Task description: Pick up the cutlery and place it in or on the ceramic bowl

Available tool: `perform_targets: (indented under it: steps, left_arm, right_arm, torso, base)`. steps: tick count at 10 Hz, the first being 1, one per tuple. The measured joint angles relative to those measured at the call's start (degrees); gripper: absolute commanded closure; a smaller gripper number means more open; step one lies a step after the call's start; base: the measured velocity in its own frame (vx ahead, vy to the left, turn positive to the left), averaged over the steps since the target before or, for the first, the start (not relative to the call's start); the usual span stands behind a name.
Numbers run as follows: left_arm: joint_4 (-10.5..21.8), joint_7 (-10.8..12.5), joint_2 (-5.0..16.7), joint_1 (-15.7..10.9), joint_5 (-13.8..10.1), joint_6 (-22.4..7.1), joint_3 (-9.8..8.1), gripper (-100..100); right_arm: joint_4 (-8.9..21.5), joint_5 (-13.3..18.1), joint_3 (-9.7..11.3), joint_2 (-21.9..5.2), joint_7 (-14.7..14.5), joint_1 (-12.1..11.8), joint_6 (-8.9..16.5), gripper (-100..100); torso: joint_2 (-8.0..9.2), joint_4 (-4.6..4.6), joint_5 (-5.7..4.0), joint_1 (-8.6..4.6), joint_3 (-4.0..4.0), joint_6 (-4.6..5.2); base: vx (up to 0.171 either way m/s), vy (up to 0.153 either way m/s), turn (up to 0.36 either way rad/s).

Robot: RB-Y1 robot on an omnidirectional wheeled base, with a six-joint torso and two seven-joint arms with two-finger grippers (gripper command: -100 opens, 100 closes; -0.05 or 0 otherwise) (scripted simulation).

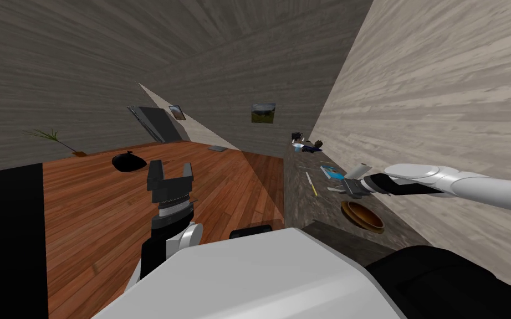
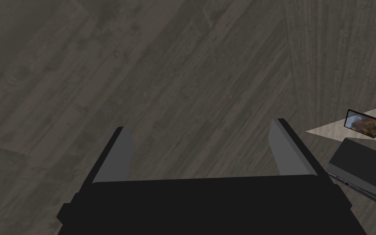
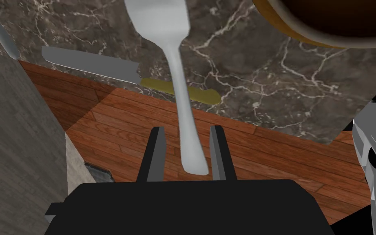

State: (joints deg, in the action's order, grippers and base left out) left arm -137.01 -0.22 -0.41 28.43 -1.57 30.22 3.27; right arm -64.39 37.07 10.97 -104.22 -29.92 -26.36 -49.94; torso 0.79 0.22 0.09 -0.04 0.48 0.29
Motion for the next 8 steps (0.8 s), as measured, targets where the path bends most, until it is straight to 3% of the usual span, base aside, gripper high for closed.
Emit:
perform_targets:
  steps: [1,3,4,8]
  left_arm:
    - [0.00,0.00,0.00,0.00,0.00,0.00,0.00,0]
    - [0.00,0.00,0.00,0.00,0.00,0.00,0.00,0]
    - [0.00,0.00,0.00,0.00,0.00,0.00,0.00,0]
    - [0.00,0.00,0.00,0.01,0.00,0.00,0.01,0]
  right_arm:
    - [0.92,0.08,0.15,0.17,1.19,-0.11,-0.30,100]
    - [1.59,-1.50,-0.26,-0.37,1.95,-2.53,-0.25,100]
    - [1.70,-1.55,-0.22,-0.39,1.98,-2.71,-0.24,-100]
    - [1.71,-1.53,-0.20,-0.37,1.97,-2.72,-0.24,-100]
  torso:
    - [0.19,0.04,-0.04,-0.19,0.11,0.12]
    - [0.14,0.05,-0.05,-0.12,0.09,0.10]
    - [-0.11,0.01,-0.02,0.06,-0.04,-0.02]
    - [-0.50,-0.10,0.05,0.29,-0.28,-0.07]
  base:
    - [-0.139,-0.092,-0.104]
    - [-0.085,-0.052,-0.069]
    - [-0.013,-0.008,-0.004]
    - [-0.002,-0.001,0.000]
